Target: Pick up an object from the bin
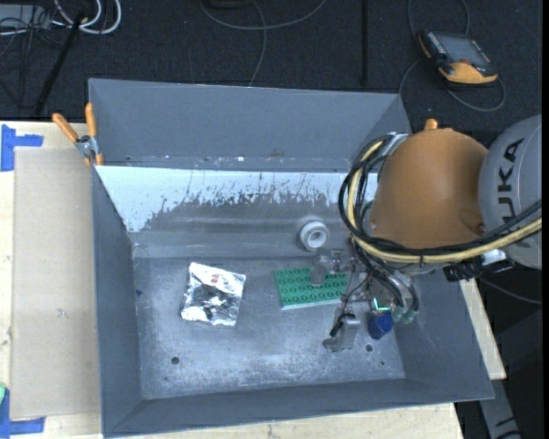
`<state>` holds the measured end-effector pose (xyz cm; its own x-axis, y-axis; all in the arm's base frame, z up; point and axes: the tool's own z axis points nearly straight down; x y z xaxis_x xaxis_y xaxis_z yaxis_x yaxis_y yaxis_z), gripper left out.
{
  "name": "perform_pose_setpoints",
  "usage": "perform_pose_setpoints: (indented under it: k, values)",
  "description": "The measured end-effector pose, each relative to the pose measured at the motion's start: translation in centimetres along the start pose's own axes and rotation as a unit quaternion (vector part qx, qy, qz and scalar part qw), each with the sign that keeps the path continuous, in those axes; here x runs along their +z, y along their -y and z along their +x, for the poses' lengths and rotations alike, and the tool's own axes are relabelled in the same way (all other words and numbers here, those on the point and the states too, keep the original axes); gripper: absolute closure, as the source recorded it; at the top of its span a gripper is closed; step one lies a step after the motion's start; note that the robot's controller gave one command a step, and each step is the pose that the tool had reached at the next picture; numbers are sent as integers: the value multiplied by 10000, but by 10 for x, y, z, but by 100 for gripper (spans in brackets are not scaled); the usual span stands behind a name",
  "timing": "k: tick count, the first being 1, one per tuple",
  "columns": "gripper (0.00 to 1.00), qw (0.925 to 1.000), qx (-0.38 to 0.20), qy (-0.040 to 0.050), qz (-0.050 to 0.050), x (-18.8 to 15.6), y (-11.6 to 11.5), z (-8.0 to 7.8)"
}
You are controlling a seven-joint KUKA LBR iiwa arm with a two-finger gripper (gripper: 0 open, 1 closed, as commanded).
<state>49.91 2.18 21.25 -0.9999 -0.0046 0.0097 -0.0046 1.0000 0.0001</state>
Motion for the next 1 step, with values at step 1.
perform_pose_setpoints:
  k: [1]
  values:
    - [0, 9926, -1212, 39, 8, 76, 52, -72]
